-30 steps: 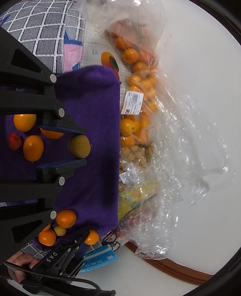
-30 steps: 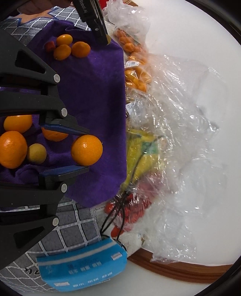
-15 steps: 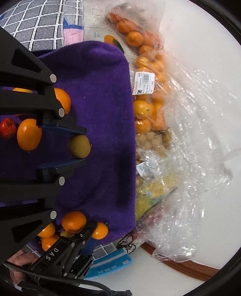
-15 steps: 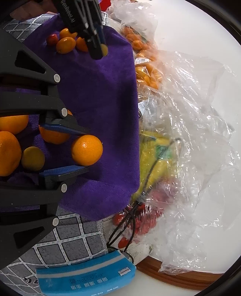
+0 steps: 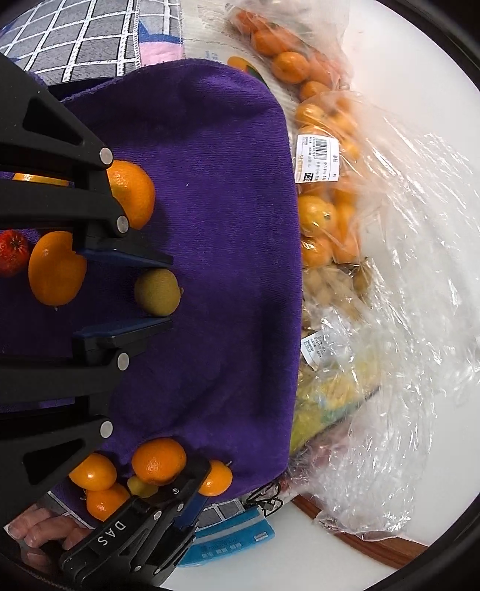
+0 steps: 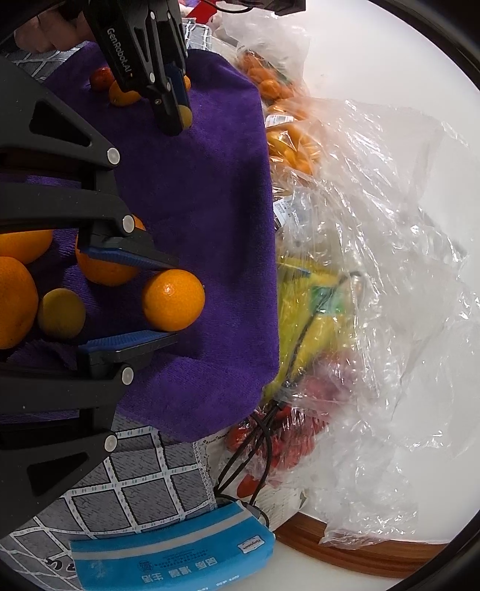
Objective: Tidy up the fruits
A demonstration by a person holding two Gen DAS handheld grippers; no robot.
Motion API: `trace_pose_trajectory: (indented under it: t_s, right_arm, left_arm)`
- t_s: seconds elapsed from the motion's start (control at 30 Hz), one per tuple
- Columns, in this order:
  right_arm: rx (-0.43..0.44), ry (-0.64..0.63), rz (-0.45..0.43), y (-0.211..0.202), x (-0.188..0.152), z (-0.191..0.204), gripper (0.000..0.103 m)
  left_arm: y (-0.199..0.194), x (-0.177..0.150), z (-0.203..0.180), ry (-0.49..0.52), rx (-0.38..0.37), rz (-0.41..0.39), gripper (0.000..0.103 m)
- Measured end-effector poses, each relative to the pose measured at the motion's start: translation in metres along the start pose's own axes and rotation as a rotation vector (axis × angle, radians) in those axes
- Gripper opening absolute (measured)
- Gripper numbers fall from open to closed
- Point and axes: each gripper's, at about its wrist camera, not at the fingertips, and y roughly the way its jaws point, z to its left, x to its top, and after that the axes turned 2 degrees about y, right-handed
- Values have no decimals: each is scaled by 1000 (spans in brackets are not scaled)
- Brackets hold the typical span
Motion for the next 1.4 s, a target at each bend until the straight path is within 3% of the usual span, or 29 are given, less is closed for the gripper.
trace_pose_trajectory:
  t_s: [0.2, 0.27, 0.37, 0.5, 0.7, 0.93, 1.03, 1.1, 1.2, 1.4]
  right_arm:
    - [13, 10, -23, -13, 3, 2, 48]
    - [8, 12, -34, -23, 4, 4, 49]
    - [5, 11, -60, -46, 3, 8, 51]
    - [-6, 7, -105, -83, -3, 17, 63]
    - [-42, -11, -128, -139, -27, 33, 66]
    - [-66, 13, -161, -197, -59, 39, 66]
    - [-46, 17, -179, -215, -73, 38, 66]
    - [-47, 25, -187, -222, -82, 37, 74]
    - [-47, 28, -219, -237, -96, 38, 87]
    - [-60, 36, -264, -263, -113, 36, 96]
  left_arm:
    - [-17, -5, -3, 5, 9, -12, 35]
    - [-26, -8, -3, 5, 14, -24, 38]
    - [-44, -16, -3, 0, 19, -45, 41]
    - [-77, -30, -6, 1, 41, -91, 45]
    - [-126, -57, -13, -3, 41, -158, 51]
    - [-184, -93, -22, -8, 36, -251, 66]
    - [-206, -109, -23, -23, 31, -302, 67]
    - [-218, -119, -23, -34, 30, -329, 67]
    - [-233, -132, -23, -44, 33, -364, 77]
    - [-252, -151, -28, -47, 54, -406, 81]
